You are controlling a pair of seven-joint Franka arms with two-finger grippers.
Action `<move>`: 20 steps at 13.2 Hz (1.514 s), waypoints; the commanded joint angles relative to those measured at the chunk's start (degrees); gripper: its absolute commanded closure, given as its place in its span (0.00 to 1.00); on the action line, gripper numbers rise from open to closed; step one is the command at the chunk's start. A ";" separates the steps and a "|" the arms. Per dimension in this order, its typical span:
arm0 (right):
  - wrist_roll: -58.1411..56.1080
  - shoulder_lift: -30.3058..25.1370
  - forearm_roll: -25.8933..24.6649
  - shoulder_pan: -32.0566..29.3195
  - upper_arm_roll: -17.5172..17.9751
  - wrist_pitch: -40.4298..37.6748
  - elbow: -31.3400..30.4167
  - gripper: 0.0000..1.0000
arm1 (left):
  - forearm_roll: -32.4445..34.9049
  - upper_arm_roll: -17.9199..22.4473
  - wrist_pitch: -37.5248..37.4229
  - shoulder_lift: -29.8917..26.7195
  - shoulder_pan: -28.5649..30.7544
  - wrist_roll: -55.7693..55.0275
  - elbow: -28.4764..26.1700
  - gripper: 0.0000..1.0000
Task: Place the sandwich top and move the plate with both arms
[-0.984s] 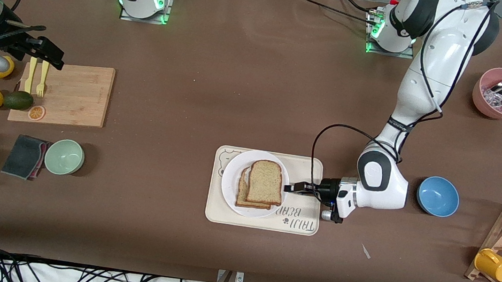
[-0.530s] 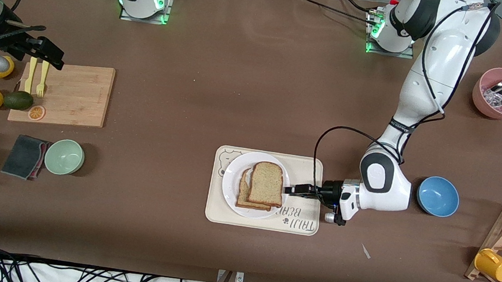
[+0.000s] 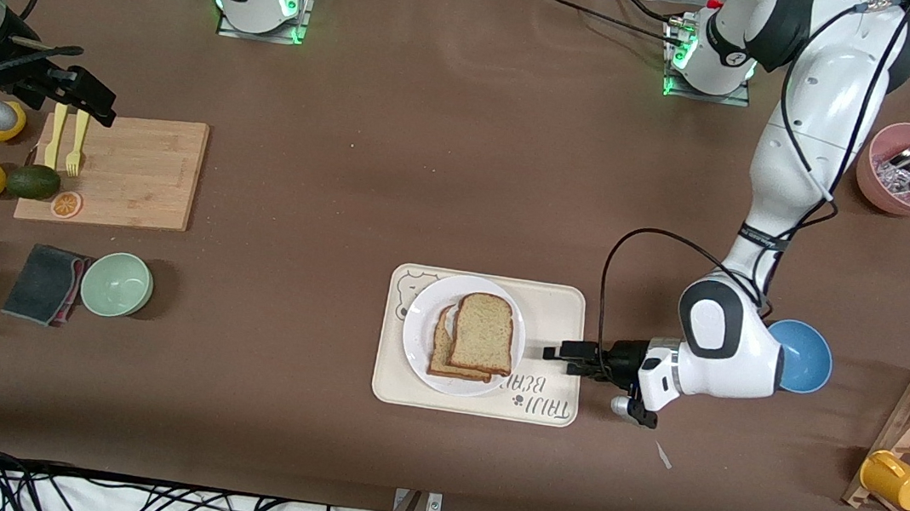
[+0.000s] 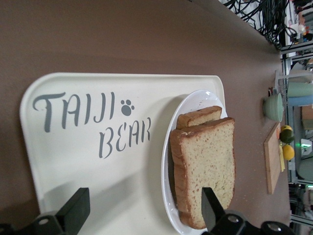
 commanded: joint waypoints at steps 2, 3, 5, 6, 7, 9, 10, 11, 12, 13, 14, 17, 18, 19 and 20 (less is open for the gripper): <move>0.12 0.34 -0.18 0.10 0.00 -0.86 1.55 0.00 | 14.05 0.93 -2.33 -4.68 0.54 -0.78 -0.72 0.00; 0.04 0.34 -0.26 0.10 0.00 -0.95 1.55 0.00 | 18.09 1.19 -4.00 -5.47 1.15 -0.78 -0.72 0.00; -0.14 0.43 -0.26 0.01 0.00 -1.04 1.99 0.00 | 26.26 1.37 -5.94 -6.79 1.68 -0.78 -0.63 0.00; -0.14 0.43 -0.26 0.01 0.00 -1.04 2.08 0.00 | 30.05 1.37 -6.73 -7.32 2.12 -0.78 -0.72 0.00; -0.23 0.34 -0.26 0.01 -0.09 -1.12 2.17 0.00 | 33.65 1.37 -7.78 -7.94 2.30 -0.78 -0.72 0.00; -0.49 0.34 -0.35 0.01 -0.18 -1.12 2.26 0.00 | 42.17 2.94 -10.94 -9.78 2.30 -0.87 -0.72 0.00; -0.58 0.34 -0.35 -0.07 -0.18 -1.12 2.26 0.00 | 45.43 3.48 -12.78 -11.35 2.30 -0.87 -0.80 0.00; -0.49 0.34 -0.35 -0.08 -0.18 -1.12 2.26 0.00 | 47.38 4.00 -15.50 -13.20 2.48 -0.87 -0.80 0.00; -0.49 0.34 -0.35 0.01 -0.18 -1.12 2.34 0.00 | 47.75 4.97 -18.31 -15.04 2.48 -1.30 -0.89 0.00; -0.49 0.34 -0.35 -0.07 -0.18 -1.12 2.34 0.00 | 47.75 6.02 -21.21 -17.32 2.39 -3.40 -1.33 0.00; -0.49 0.34 -0.35 -0.08 -0.18 -1.12 2.34 0.00 | 47.84 6.55 -23.59 -19.35 2.48 -6.46 -1.33 0.00; -0.49 0.34 -0.44 0.01 -0.18 -1.12 2.34 0.00 | 50.38 6.73 -30.72 -25.94 2.30 -18.32 -1.42 0.00; -0.49 0.43 -0.44 0.01 -0.18 -1.12 2.34 0.00 | 50.91 6.65 -32.04 -27.96 2.04 -20.79 -1.42 0.00; -0.49 0.43 -0.44 0.01 -0.18 -1.04 2.43 0.00 | 51.35 6.56 -33.01 -30.07 1.95 -22.99 -1.42 0.00; -0.49 0.34 -0.44 -0.07 -0.18 -1.04 2.34 0.00 | 51.35 6.56 -33.97 -32.27 2.04 -24.32 -1.59 0.00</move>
